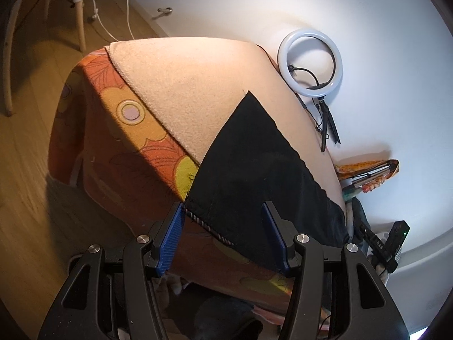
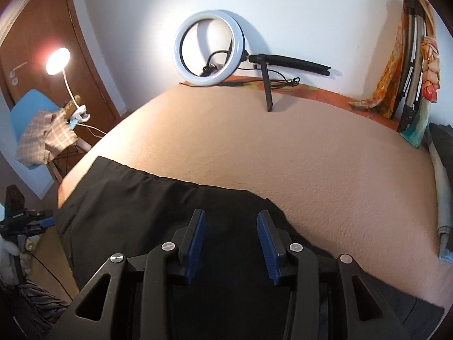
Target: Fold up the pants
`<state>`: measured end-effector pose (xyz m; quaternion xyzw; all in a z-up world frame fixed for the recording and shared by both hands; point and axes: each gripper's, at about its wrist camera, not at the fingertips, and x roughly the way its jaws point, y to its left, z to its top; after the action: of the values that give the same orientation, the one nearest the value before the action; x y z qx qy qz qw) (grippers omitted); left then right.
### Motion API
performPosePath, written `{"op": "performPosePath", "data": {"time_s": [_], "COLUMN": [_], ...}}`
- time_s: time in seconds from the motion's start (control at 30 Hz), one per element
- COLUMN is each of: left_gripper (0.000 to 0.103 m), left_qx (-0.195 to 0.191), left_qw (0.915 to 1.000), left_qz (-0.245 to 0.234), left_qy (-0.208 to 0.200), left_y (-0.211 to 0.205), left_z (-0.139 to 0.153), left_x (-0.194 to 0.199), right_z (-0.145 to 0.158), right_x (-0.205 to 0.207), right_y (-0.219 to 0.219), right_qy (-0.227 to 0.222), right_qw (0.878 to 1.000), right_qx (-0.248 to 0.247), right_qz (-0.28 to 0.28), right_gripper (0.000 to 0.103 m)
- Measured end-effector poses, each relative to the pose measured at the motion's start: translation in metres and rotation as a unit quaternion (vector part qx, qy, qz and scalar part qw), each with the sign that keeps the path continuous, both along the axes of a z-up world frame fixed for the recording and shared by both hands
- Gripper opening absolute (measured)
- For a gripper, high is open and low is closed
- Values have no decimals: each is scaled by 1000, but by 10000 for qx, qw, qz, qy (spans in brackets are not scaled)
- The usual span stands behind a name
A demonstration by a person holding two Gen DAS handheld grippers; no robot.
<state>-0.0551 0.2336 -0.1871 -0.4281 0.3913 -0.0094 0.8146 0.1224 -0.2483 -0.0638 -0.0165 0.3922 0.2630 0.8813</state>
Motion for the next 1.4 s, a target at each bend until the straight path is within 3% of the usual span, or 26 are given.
{"op": "performPosePath", "data": {"time_s": [0.2, 0.33, 0.37, 0.47, 0.53, 0.7, 1.0, 1.17, 1.27, 1.4], "left_gripper": [52, 52, 52, 52, 52, 52, 52, 52, 52, 52], "left_qx": [46, -12, -76, 193, 175, 311, 376, -122, -223, -36], "left_qw": [9999, 10000, 9997, 9990, 9988, 9992, 9992, 9999, 9994, 9988], "left_qz": [42, 95, 89, 23, -51, -137, 112, 53, 23, -127], "left_qy": [106, -20, -205, -401, -453, -187, -3, -2, -279, -466], "left_y": [-1, -2, -2, -7, -10, -16, -10, -14, -15, -22], "left_z": [-9, -3, 1, 15, 16, 6, 3, -7, 3, 15], "left_x": [2, -1, -1, 1, 4, 11, -4, -5, -6, -1], "right_z": [8, 10, 10, 11, 11, 11, 10, 10, 9, 3], "right_x": [-12, -17, -18, -21, -21, -22, -29, -42, -43, -41], "right_y": [2, 5, 5, 9, 10, 9, 18, 46, 55, 58], "right_qy": [-38, -13, -12, -23, -8, -16, -71, -229, -208, -106], "right_qw": [9997, 9992, 9991, 9990, 9988, 9988, 9993, 9974, 9971, 9974], "right_qx": [255, 387, 415, 441, 483, 475, 235, -13, 18, 76], "right_qz": [19, 38, 48, 85, 81, 101, 266, 685, 736, 704], "right_gripper": [41, 41, 41, 41, 41, 41, 42, 41, 41, 42]}}
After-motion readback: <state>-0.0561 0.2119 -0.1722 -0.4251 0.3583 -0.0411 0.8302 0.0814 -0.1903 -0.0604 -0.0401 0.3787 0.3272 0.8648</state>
